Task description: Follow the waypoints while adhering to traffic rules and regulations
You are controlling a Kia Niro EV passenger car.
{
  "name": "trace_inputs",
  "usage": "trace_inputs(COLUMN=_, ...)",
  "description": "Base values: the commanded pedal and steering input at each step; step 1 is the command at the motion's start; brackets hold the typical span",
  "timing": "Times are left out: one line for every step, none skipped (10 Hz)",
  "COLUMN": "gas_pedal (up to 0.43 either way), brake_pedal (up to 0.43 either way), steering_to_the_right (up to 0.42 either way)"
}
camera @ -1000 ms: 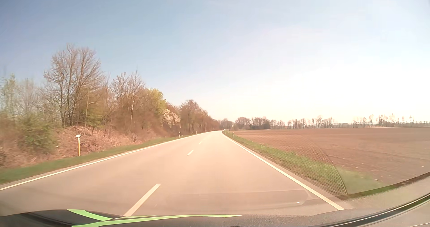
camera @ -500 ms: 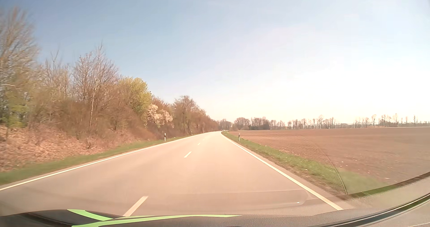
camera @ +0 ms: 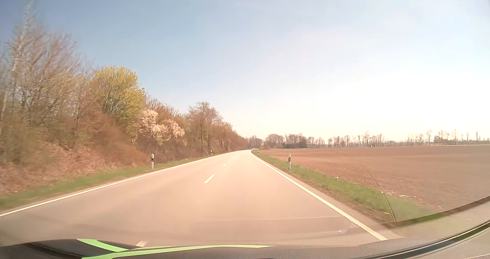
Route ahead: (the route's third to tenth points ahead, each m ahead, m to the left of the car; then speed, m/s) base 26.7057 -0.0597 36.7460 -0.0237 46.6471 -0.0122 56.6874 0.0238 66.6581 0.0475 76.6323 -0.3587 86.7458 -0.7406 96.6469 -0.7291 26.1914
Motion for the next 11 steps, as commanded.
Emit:
trace_inputs(gas_pedal=0.189, brake_pedal=0.000, steering_to_the_right=0.002)
trace_inputs(gas_pedal=0.189, brake_pedal=0.000, steering_to_the_right=0.001)
trace_inputs(gas_pedal=0.197, brake_pedal=0.000, steering_to_the_right=0.002)
trace_inputs(gas_pedal=0.197, brake_pedal=0.000, steering_to_the_right=0.002)
trace_inputs(gas_pedal=0.209, brake_pedal=0.000, steering_to_the_right=0.002)
trace_inputs(gas_pedal=0.220, brake_pedal=0.000, steering_to_the_right=0.001)
trace_inputs(gas_pedal=0.220, brake_pedal=0.000, steering_to_the_right=0.002)
trace_inputs(gas_pedal=0.220, brake_pedal=0.000, steering_to_the_right=0.001)
trace_inputs(gas_pedal=0.220, brake_pedal=0.000, steering_to_the_right=0.002)
trace_inputs(gas_pedal=0.220, brake_pedal=0.000, steering_to_the_right=0.002)
trace_inputs(gas_pedal=0.220, brake_pedal=0.000, steering_to_the_right=0.002)
